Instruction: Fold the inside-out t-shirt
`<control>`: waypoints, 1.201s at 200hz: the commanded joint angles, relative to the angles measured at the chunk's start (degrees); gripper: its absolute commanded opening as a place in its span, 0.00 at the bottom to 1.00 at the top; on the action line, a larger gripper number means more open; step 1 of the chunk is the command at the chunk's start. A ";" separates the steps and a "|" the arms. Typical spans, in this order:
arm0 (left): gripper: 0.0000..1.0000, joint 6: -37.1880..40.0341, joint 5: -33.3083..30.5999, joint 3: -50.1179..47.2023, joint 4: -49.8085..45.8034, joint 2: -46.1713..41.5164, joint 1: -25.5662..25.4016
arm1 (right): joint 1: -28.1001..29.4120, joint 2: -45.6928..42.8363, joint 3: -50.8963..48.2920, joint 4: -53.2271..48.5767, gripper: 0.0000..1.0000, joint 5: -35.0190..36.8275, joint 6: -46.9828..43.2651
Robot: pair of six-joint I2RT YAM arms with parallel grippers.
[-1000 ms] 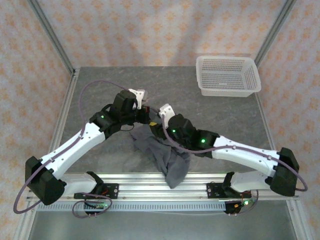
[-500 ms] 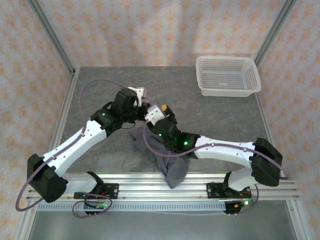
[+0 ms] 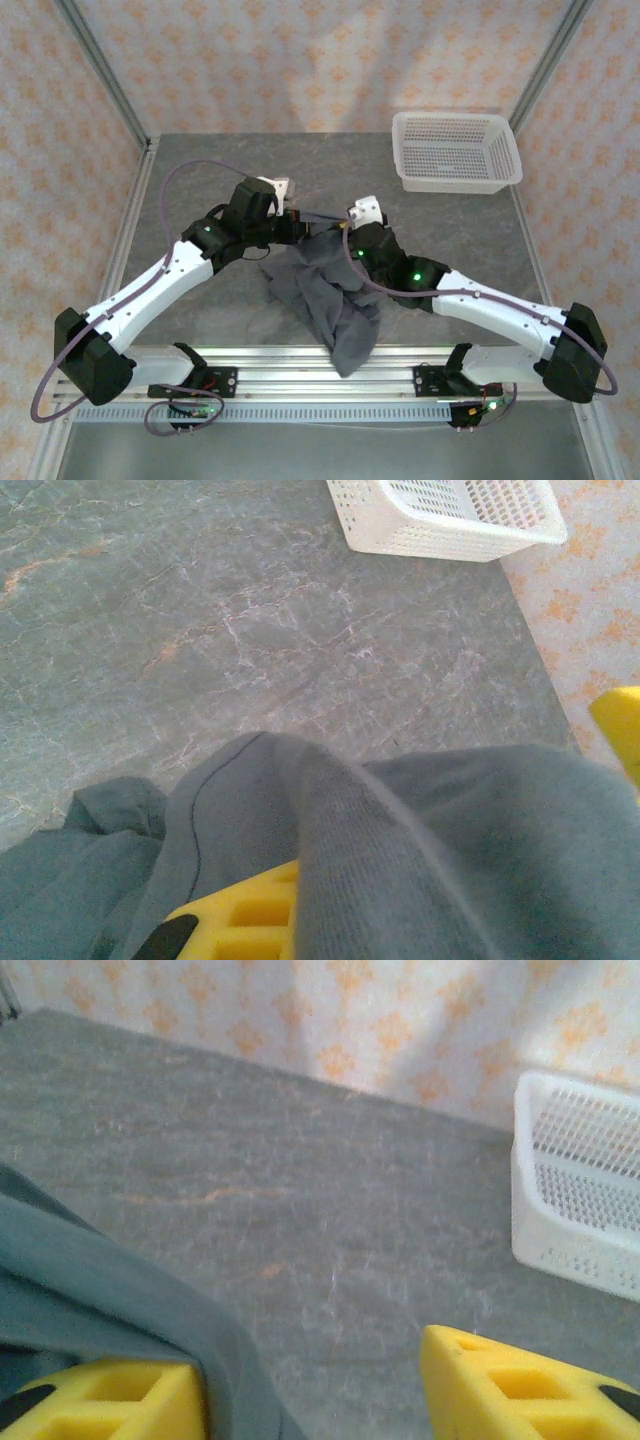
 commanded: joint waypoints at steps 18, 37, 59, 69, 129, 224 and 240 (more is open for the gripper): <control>0.00 0.62 -0.09 1.74 -0.66 0.32 0.19 | -3.01 -1.39 -3.99 -10.33 0.49 -5.17 9.61; 0.00 0.80 0.01 1.91 -0.81 0.52 0.18 | -4.60 -1.94 -4.62 -11.40 0.52 -8.87 11.81; 0.00 1.37 1.52 1.49 -0.12 0.73 0.14 | -6.45 -3.83 -3.86 -11.37 0.53 -17.57 14.54; 0.00 1.38 3.41 1.13 1.11 0.93 0.16 | -6.96 -4.62 -3.43 -10.07 0.53 -20.37 16.56; 0.05 -1.05 5.03 0.55 2.83 1.17 0.19 | -7.07 -1.41 -3.02 1.87 0.00 -34.13 15.56; 0.25 1.00 -5.18 3.29 -4.42 -2.80 0.53 | -7.18 -0.19 -0.08 -2.72 0.00 -31.50 12.58; 0.08 2.13 -5.89 3.97 -6.28 -2.98 0.55 | -7.19 -0.38 -0.29 -4.17 0.00 -29.36 12.85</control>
